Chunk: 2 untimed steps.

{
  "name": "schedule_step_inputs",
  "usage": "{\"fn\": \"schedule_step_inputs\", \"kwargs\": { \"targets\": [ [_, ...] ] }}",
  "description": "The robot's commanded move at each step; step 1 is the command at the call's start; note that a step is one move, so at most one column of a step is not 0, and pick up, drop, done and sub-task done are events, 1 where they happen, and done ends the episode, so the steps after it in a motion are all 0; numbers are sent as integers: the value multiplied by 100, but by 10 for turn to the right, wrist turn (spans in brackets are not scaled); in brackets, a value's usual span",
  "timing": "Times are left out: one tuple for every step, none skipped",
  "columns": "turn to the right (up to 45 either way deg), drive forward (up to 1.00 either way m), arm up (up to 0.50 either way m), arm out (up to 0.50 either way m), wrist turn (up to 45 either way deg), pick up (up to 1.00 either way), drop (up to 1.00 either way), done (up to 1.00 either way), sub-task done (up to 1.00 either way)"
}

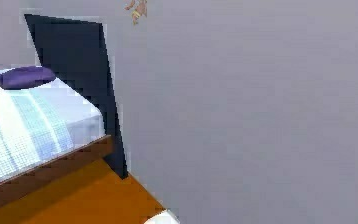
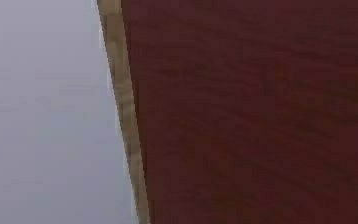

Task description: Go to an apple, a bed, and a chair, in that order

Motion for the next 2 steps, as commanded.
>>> {"fn": "schedule_step_inputs", "kwargs": {
  "targets": [
    [-450, 0, 0, 0, 0, 0, 0, 0, 0],
    [-450, 0, 0, 0, 0, 0, 0, 0, 0]
  ]
}}
